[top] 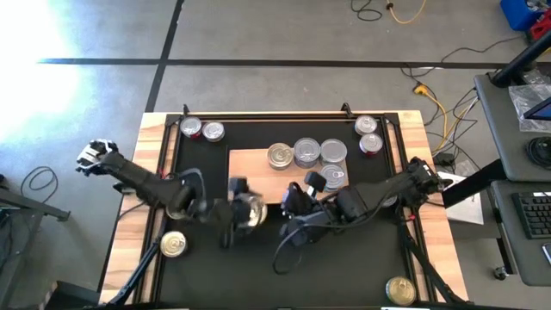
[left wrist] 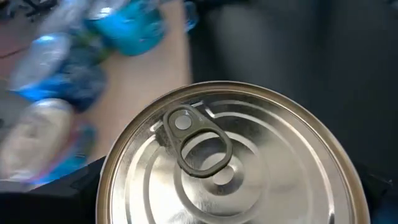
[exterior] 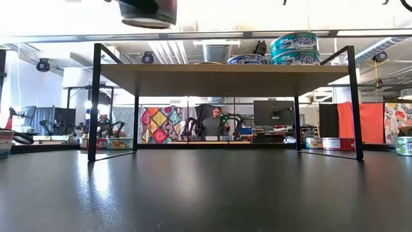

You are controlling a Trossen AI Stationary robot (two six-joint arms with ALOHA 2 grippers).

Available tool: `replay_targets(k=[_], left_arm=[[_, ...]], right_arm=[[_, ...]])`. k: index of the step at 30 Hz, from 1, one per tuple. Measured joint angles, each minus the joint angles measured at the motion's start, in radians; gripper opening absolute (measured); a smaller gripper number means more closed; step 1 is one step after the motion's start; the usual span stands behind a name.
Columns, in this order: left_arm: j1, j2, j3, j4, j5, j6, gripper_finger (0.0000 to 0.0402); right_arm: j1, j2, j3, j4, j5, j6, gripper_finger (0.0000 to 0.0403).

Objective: Stack canned seafood by type on shelf
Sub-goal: Stack the blue pink tuna can on top of the blue pink tuna can on the shelf

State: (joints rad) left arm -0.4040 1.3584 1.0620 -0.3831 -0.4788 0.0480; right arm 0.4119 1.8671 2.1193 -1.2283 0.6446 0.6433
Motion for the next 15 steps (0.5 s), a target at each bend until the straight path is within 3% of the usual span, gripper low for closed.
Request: replay_targets(k=[4, 10, 15], left_arm=[[0.143, -0.005, 0.13, -0.055, 0.093, 0.124, 0.0371], [0.39, 0.02, 0.28, -0.057, 0.5, 0.053, 0.037], [0.555, 0.029, 0.303, -0.036, 0.549, 0.042, 0.037]], right_arm=[[-0.022, -0.002, -0.001, -0.104, -0.044, 0.054, 0.0013], [-0.027, -0.044, -0.002, -0.174, -0.01, -0.039, 0.0013], [-0.053, -0.142, -0.002, -0.155, 0.018, -0.23, 0.0013]])
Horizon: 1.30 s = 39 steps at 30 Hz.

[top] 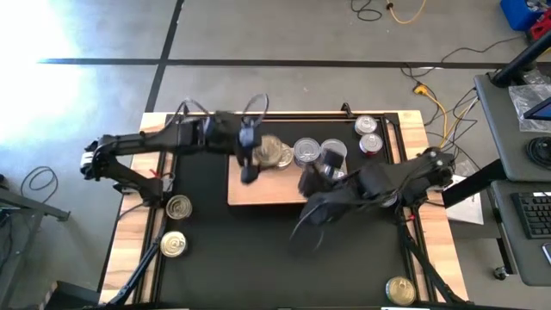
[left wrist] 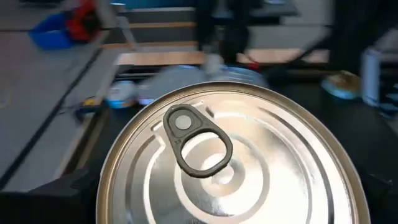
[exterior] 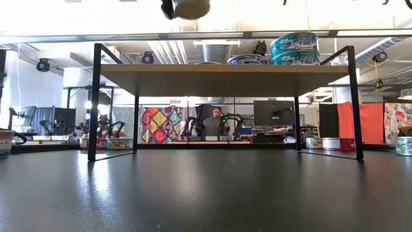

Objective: Stack canned seafood by type on shelf
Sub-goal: Stack the blue pink tuna can on top of the blue pink tuna can on the shelf

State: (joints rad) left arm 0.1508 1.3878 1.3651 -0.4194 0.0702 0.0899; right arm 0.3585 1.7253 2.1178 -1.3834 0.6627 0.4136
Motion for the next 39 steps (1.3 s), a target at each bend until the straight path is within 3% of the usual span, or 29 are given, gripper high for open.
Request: replay_targets(k=[7, 16, 25, 30, 34, 39], left_arm=[[0.081, 0.063, -0.02, 0.022, 0.028, -0.03, 0.037], [0.083, 0.164, -0.072, 0.043, 0.027, -0.029, 0.037], [0.088, 0.195, -0.073, 0.104, 0.011, -0.022, 0.037], [0.088, 0.207, -0.108, 0.183, 0.009, -0.007, 0.037], [0.087, 0.207, -0.149, 0.242, 0.011, -0.022, 0.037], [0.086, 0.203, -0.156, 0.24, -0.001, -0.029, 0.037]], right_arm=[[-0.133, -0.112, 0.0, 0.152, -0.046, -0.305, 0.0013], [-0.344, -0.108, -0.034, 0.324, -0.374, -0.459, 0.0013], [-0.426, -0.023, -0.079, 0.417, -0.465, -0.487, 0.0013], [-0.478, -0.029, -0.114, 0.46, -0.627, -0.432, 0.0013], [-0.484, -0.048, -0.207, 0.526, -0.64, -0.404, 0.0013], [-0.491, -0.11, -0.395, 0.745, -0.641, -0.38, 0.0013]])
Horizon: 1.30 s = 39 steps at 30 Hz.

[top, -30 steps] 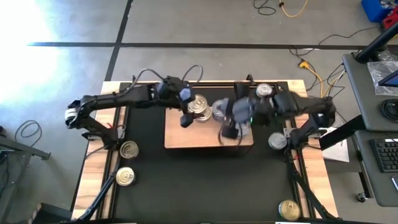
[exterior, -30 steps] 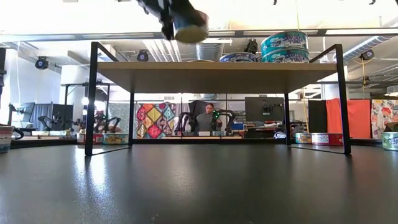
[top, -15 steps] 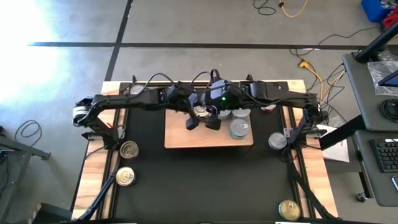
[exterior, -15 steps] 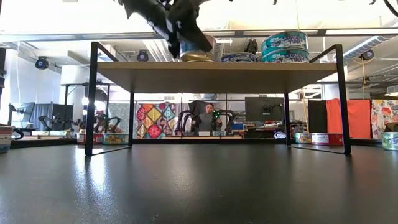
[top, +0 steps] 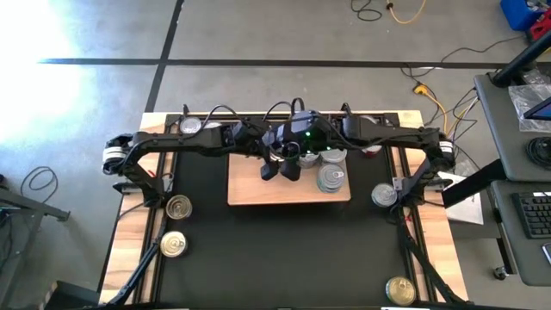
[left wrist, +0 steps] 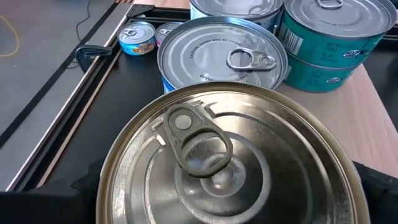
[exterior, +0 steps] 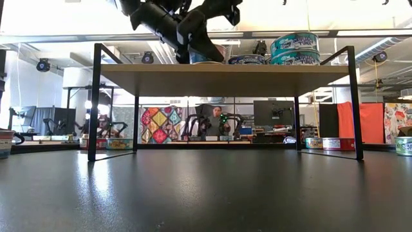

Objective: Stack canned seafood by type on shelf
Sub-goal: Stack the blue pink tuna can on top of the blue pink tuna can on the shelf

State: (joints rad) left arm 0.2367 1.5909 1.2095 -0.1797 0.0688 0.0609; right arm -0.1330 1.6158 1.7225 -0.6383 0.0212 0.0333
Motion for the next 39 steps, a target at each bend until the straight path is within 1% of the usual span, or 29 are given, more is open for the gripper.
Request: replay_targets(k=[4, 8, 10, 16, 21, 25, 29, 33, 34, 39], left_arm=[[0.0, 0.0, 0.001, -0.001, -0.009, -0.017, 0.037], [0.0, 0.0, 0.001, -0.002, -0.015, -0.019, 0.037], [-0.001, 0.0, 0.001, -0.005, -0.008, -0.013, 0.0371], [-0.01, 0.0, 0.028, -0.026, 0.0, -0.013, 0.0374], [-0.028, -0.008, 0.052, -0.029, 0.003, 0.02, 0.0372], [-0.026, -0.029, 0.077, -0.09, 0.068, 0.065, 0.0372], [-0.01, -0.059, 0.081, -0.178, 0.12, 0.148, 0.0372], [0.01, -0.071, 0.08, -0.202, 0.266, 0.228, 0.0372], [0.011, -0.07, 0.08, -0.209, 0.283, 0.242, 0.0372], [0.015, -0.056, 0.079, -0.206, 0.289, 0.33, 0.0372]], right_arm=[[-0.013, -0.062, -0.135, 0.154, -0.006, 0.02, 0.0013], [-0.026, -0.109, -0.236, 0.23, -0.007, 0.022, 0.0013], [-0.033, -0.113, -0.268, 0.25, 0.022, 0.028, 0.0013], [-0.032, -0.088, -0.276, 0.263, 0.014, 0.043, 0.0013], [-0.034, -0.082, -0.276, 0.262, 0.01, 0.024, 0.0013], [-0.033, -0.102, -0.276, 0.252, 0.009, 0.008, 0.0013], [-0.031, -0.132, -0.276, 0.239, 0.005, 0.006, 0.0013], [-0.032, -0.15, -0.275, 0.237, 0.005, 0.007, 0.0013], [-0.031, -0.153, -0.275, 0.236, 0.005, 0.009, 0.0013], [-0.021, -0.158, -0.275, 0.236, 0.004, 0.02, 0.0013]])
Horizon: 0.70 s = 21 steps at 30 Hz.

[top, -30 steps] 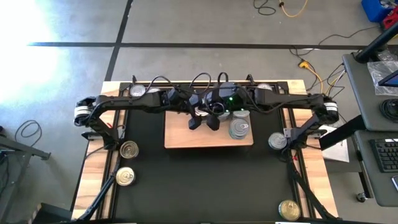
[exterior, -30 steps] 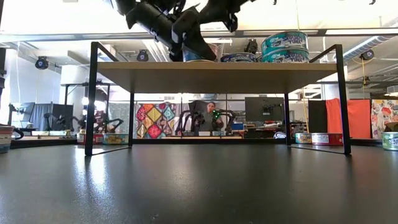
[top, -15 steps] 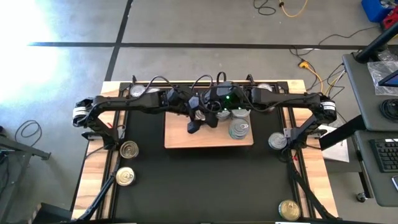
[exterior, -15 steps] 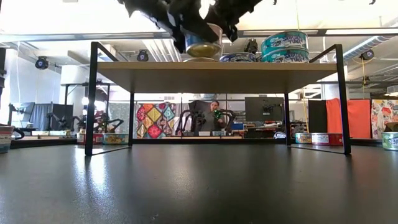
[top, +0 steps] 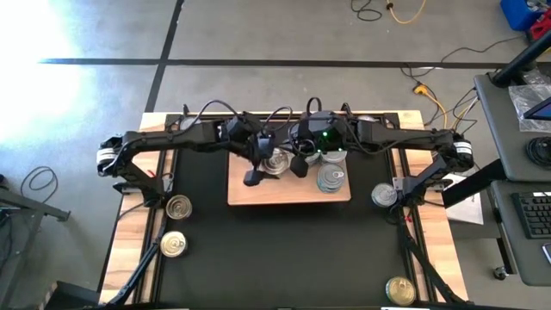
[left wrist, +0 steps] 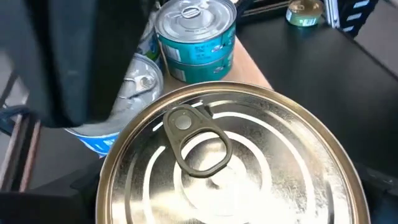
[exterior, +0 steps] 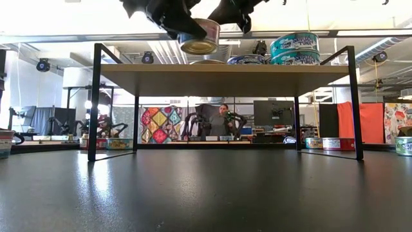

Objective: Stack canned seafood by type on shelf
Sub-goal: Stack the blue pink tuna can on top of the blue pink tuna can on the shelf

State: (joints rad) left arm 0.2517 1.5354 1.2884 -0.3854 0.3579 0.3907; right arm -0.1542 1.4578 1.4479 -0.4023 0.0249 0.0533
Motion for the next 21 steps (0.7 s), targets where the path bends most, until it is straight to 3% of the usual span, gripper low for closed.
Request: replay_targets(k=[12, 21], left_arm=[[0.045, 0.038, 0.0, 0.019, 0.033, 0.1, 0.0371], [0.079, 0.07, 0.006, 0.055, 0.132, 0.106, 0.0371]], right_arm=[[0.019, 0.018, 0.0, 0.004, -0.011, 0.058, 0.0013], [0.023, 0.029, 0.0, 0.01, -0.011, 0.076, 0.0013]])
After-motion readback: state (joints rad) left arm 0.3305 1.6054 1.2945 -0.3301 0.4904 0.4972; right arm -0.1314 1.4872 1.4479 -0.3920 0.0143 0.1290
